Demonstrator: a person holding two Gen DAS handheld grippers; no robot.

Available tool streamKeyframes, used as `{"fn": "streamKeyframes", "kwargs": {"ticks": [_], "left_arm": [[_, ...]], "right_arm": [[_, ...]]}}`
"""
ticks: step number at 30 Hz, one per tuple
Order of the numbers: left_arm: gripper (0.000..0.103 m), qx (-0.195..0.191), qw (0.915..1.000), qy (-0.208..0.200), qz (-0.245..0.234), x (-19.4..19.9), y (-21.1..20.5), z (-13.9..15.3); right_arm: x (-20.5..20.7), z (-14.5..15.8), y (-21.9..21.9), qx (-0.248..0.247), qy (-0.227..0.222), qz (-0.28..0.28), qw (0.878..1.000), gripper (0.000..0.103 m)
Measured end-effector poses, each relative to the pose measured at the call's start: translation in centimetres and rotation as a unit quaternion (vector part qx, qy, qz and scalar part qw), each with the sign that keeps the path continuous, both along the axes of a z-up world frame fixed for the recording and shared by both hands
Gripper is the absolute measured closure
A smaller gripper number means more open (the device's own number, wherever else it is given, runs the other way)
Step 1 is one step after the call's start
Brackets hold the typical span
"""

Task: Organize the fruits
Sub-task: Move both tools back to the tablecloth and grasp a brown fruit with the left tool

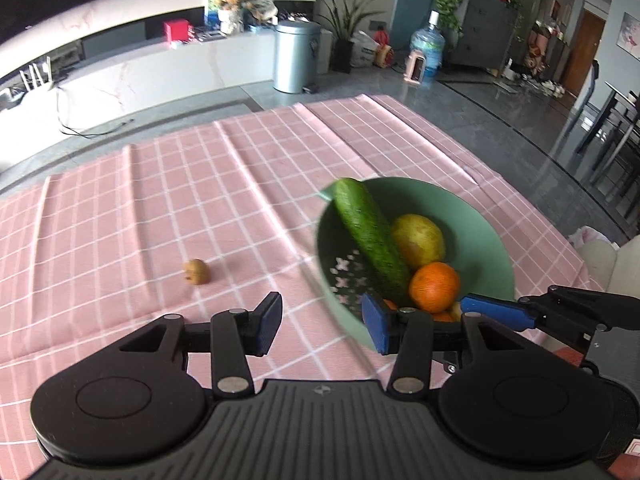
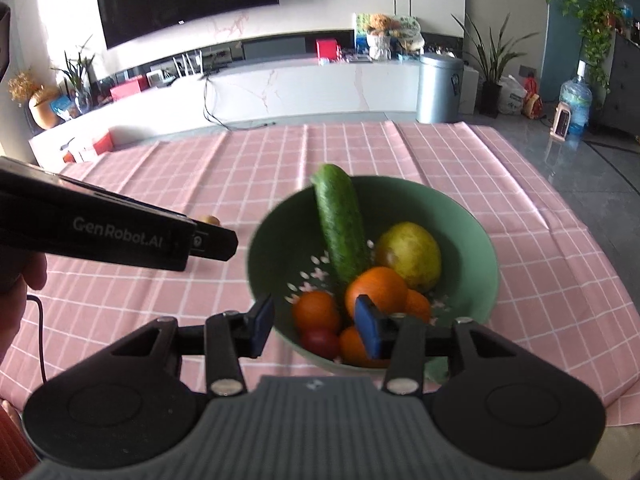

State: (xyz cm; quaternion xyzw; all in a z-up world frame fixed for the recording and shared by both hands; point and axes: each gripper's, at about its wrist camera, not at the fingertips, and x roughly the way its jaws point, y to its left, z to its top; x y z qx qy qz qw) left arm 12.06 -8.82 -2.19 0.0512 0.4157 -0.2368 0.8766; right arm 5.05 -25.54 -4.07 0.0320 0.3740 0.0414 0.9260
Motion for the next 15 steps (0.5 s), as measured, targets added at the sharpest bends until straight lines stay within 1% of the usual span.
{"fn": "streamKeyframes", "kwargs": {"ticks": [4,9,12,15], "left_arm": [[0.048,0.011,0.9996,-0.017,0.020,-0.2,2.4,0.2],[0.048,0.026,0.9987,-0.027,0.036,-0.4,5.1,-0.2],[0.048,0.030,0.9982,-0.026,0.044,-0.2,6.5,-0.8],[0.048,0.024,0.9983,-0.021,0.050,0.1,7.9,-1.3]], "right_arm": [[-0.1,0.4,2.0,0.012,-0.022,0.012,1.000,0.061],[0.0,0.6,4.8,0.016,-0.041,0.032,0.999,0.061],[0.4,0.6,6.5,0.017,-0.047,0.049,0.998,0.061],[0.9,0.3,8.1,0.010,-0.052,0.066,0.996,0.061]]}}
